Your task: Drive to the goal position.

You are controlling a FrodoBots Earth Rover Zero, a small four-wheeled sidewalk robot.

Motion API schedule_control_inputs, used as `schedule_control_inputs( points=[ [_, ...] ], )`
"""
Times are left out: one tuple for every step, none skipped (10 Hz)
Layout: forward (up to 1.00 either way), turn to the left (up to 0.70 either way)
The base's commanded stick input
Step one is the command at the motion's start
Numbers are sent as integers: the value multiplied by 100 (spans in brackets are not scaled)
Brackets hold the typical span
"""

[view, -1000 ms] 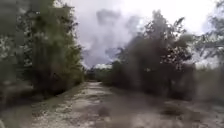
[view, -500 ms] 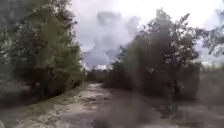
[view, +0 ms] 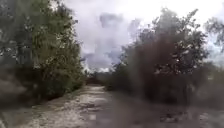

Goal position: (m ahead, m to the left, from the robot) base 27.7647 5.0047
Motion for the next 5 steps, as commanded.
schedule_control_inputs(
  points=[
    [85, 2],
    [85, 0],
    [85, 0],
    [85, 0],
    [85, 0]
  ],
)
